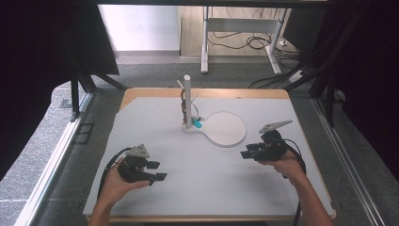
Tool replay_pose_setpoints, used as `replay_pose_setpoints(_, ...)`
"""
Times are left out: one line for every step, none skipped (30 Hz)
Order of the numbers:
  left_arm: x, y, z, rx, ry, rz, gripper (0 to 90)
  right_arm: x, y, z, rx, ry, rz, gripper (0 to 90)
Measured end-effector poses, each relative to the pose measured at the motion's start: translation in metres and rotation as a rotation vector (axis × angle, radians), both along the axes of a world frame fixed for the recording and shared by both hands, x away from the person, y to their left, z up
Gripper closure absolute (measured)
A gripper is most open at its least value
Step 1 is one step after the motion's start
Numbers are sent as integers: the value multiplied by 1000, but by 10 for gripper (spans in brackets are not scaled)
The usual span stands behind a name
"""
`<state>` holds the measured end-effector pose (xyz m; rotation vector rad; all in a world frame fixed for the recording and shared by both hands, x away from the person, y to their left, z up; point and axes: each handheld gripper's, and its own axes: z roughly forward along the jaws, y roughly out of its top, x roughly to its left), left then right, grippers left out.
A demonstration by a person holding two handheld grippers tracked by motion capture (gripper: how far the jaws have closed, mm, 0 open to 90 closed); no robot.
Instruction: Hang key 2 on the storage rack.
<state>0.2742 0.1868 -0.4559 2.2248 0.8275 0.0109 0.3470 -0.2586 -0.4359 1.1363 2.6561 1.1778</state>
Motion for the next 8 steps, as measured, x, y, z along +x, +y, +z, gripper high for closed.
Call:
replay_pose_setpoints(0,0,0,-1,0,-2,432,0,0,-1,-4,-4,-4,521)
replay_pose_setpoints(0,0,0,-3,0,0,432,0,1,-1,-10,-11,-6,516)
replay_pose_setpoints(0,-1,0,-6,0,2,432,0,2,-1,-10,-17,-5,512)
replay_pose_setpoints(0,-1,1,-11,0,4,431,-1,3,0,-6,-29,-7,503)
replay_pose_setpoints(0,0,1,-13,0,1,431,-2,4,1,-1,-37,-7,493)
replay_pose_setpoints(1,0,1,-15,1,0,431,-4,4,2,3,-48,-7,479)
replay_pose_setpoints(1,0,0,-15,3,1,430,-5,5,2,5,-57,-7,472)
replay_pose_setpoints(2,-1,0,-12,4,0,430,-6,4,2,6,-69,-9,468)
